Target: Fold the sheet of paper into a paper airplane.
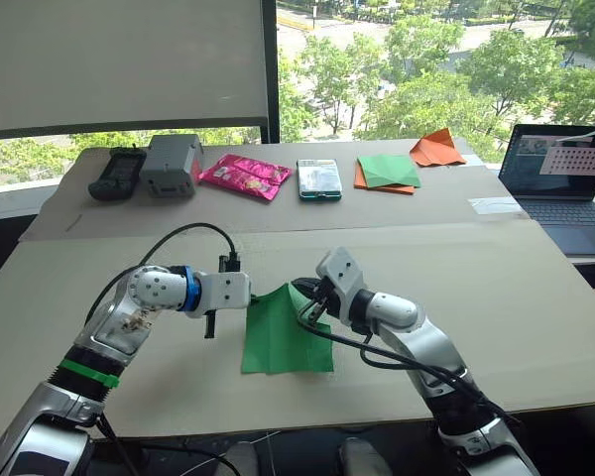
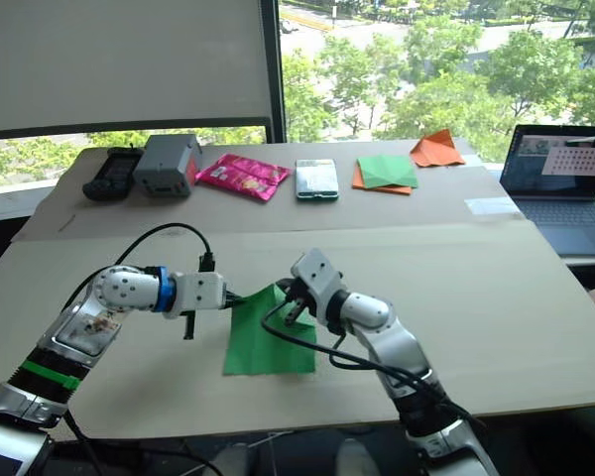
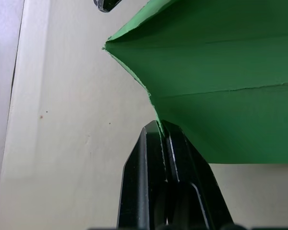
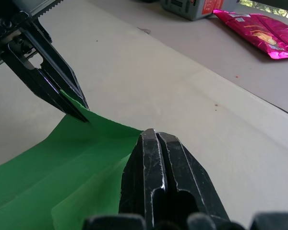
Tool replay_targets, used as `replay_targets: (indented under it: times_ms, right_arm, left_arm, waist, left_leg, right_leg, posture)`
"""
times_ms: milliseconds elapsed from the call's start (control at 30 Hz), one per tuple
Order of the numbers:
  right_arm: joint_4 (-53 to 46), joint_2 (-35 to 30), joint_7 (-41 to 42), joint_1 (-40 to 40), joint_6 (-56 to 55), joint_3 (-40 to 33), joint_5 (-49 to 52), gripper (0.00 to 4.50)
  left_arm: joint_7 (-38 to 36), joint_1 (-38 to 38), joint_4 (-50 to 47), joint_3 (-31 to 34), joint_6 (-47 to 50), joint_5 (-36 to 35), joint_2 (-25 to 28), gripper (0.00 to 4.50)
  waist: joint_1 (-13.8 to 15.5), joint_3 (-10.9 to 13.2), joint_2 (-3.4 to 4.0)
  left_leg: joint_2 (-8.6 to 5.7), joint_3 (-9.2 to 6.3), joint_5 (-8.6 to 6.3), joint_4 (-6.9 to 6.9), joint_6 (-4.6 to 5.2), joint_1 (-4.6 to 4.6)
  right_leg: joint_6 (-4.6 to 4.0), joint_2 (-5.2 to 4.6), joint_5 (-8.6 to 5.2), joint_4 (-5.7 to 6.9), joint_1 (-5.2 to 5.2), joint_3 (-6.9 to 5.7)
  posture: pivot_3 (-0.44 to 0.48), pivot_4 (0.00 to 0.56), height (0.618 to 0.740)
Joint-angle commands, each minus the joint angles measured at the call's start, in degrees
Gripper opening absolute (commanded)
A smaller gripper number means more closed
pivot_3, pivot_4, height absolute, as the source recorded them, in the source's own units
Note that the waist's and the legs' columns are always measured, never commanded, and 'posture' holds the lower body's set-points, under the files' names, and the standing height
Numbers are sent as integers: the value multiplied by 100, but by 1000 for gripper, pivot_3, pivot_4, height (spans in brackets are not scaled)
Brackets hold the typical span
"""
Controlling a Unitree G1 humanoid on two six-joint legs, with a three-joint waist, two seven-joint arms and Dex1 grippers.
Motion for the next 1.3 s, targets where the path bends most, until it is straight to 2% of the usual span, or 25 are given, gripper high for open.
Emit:
replay_targets:
  times_ms: [33, 333, 567, 767, 967, 1300]
  right_arm:
    - [-315, -42, -25, 132, -5, 1, -5, 0]
    - [-566, -290, 97, 532, 131, 323, -83, 0]
    - [-555, -270, 22, 720, 186, 101, 30, 0]
    - [-265, -246, -46, 824, 138, 114, -33, 0]
    - [-186, -240, -95, 877, 69, 134, -69, 0]
    - [-253, -236, -154, 916, 148, 131, -78, 0]
  left_arm:
    - [121, -166, 305, -142, 6, 197, -249, 31]
    - [170, -271, 737, -33, 598, 31, -708, 31]
    - [11, -197, 667, 64, 849, -217, -736, 31]
    - [44, -49, 499, 476, 1742, -887, -913, 1725]
    - [413, 258, 237, 936, 2508, -1346, -1055, 1725]
    - [979, 552, -251, 1175, 2829, -1648, -1360, 1725]
  waist:
    - [-10, -1, 1]
    - [-19, -1, -4]
    - [-7, -1, -5]
    - [-13, -1, -4]
    - [-23, -1, -4]
    - [0, -1, -6]
  left_leg:
    - [0, 0, 2, 0, 3, 2]
    - [0, -1, 9, 1, 15, -4]
    - [0, -1, 9, 2, 15, -3]
    - [0, -2, 9, 3, 15, -2]
    - [0, -3, 10, 3, 15, 3]
    - [0, -3, 9, 7, 14, 8]
  right_leg:
    - [0, 0, 0, 0, 0, 1]
    - [4, 8, 2, 6, 5, 8]
    - [5, 9, 3, 5, 2, 9]
    - [6, 9, 4, 7, 5, 9]
    - [12, 11, 7, 7, 21, 9]
    - [12, 9, 7, 0, 10, 9]
  posture:
    - [0, 150, 732]
    - [0, 150, 732]
    - [0, 150, 732]
    - [0, 150, 732]
    - [0, 150, 732]
    - [0, 150, 732]
